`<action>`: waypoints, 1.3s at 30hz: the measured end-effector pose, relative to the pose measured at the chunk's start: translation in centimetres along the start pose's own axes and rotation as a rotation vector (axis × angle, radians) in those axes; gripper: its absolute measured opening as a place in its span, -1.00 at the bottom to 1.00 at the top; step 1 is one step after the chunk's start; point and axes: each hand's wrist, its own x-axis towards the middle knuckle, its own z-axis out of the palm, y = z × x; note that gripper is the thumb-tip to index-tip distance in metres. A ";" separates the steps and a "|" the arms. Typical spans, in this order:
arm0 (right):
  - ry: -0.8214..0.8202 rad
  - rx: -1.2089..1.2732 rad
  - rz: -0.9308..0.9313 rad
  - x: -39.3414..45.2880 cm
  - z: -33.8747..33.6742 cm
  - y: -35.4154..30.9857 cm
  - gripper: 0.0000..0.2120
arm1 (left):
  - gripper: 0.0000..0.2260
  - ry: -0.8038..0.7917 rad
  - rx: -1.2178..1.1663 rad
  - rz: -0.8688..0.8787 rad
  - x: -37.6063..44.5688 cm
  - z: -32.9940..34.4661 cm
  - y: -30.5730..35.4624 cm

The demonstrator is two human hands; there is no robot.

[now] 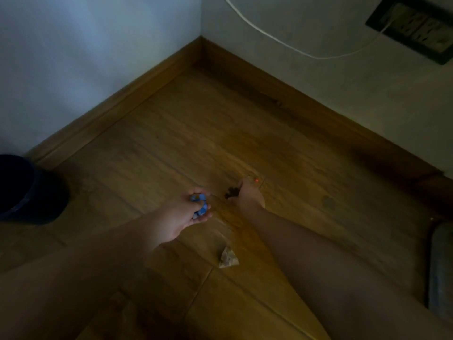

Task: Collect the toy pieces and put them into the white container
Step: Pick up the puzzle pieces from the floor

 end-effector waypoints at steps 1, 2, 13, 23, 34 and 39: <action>0.008 0.051 -0.016 -0.1 -0.2 0.1 -0.68 | -0.76 0.019 0.028 0.004 0.2 -0.1 -0.2; 0.007 0.111 -0.026 -0.1 -0.3 0.3 -0.75 | -0.77 0.048 0.046 0.012 0.4 -0.2 -0.5; -0.399 0.846 -0.094 -5.7 -2.8 0.9 -0.95 | -0.51 0.088 0.040 -0.016 1.8 2.2 -1.0; -0.153 0.729 -0.033 -5.8 -7.3 6.7 -0.86 | -0.79 -0.265 0.097 -0.004 1.7 6.3 -1.2; 0.211 0.213 0.474 -1.5 -10.7 21.1 -0.47 | -0.79 -0.358 -0.051 0.000 2.3 10.0 -1.4; 0.308 0.403 0.575 0.5 -9.7 21.4 -0.38 | -0.78 -0.307 -0.103 -0.062 2.5 8.4 -2.1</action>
